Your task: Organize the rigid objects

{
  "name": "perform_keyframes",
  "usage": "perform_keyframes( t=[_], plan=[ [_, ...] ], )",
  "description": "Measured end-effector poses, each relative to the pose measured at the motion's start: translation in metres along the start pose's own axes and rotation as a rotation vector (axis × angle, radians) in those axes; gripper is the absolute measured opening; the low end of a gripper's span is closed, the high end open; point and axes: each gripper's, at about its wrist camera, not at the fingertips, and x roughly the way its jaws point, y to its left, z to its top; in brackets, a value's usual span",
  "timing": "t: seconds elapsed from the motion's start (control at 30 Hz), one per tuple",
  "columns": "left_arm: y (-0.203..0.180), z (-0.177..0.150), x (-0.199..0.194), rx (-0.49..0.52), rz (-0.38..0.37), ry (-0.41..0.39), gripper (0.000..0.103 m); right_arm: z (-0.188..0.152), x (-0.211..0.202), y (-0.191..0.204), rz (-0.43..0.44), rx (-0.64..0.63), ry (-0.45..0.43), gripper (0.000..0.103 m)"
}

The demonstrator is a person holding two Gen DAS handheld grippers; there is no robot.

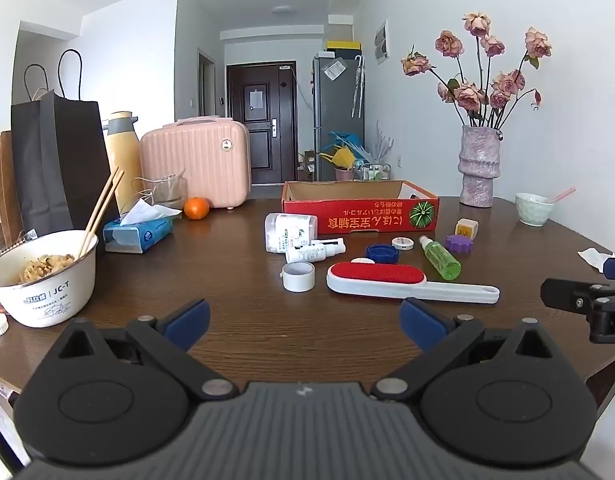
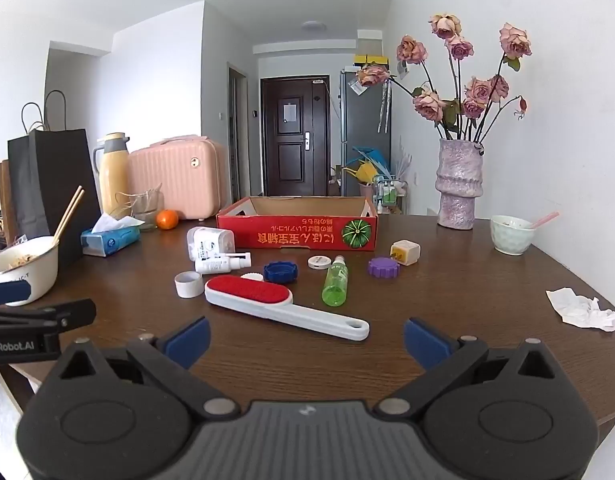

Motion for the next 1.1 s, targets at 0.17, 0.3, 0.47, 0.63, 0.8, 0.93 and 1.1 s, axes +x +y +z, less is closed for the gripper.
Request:
perform_keyframes(
  t=[0.17,0.3,0.47,0.63,0.8,0.93,1.1],
  plan=[
    [0.0002,0.0004,0.0019,-0.009,-0.003,0.002,0.103,-0.0041,-0.0010,-0.0003,-0.001,-0.012,0.000,0.103],
    [0.0011,0.0015,-0.0040,-0.011,-0.001,0.003,0.103,0.0018,-0.0009,0.0052,0.004,-0.016,0.002,0.103],
    [0.0037,0.0034,-0.0044,-0.012,0.001,0.005,0.103,0.0001,-0.0011,0.0063,-0.001,-0.028,-0.002,0.103],
    [0.0044,0.0027,-0.0036,-0.012,0.000,0.006,0.103,0.0003,-0.0008,0.0074,-0.002,-0.028,-0.002,0.103],
    [0.0049,0.0030,-0.0037,-0.012,0.000,0.007,0.103,0.0002,-0.0011,0.0085,-0.003,-0.029,-0.003,0.103],
    [0.0043,0.0024,-0.0034,-0.012,0.001,0.007,0.103,-0.0001,-0.0016,0.0089,-0.003,-0.029,-0.004,0.103],
    [0.0047,0.0023,-0.0036,-0.013,0.001,0.007,0.103,0.0002,-0.0016,0.0095,-0.004,-0.030,-0.004,0.103]
  ],
)
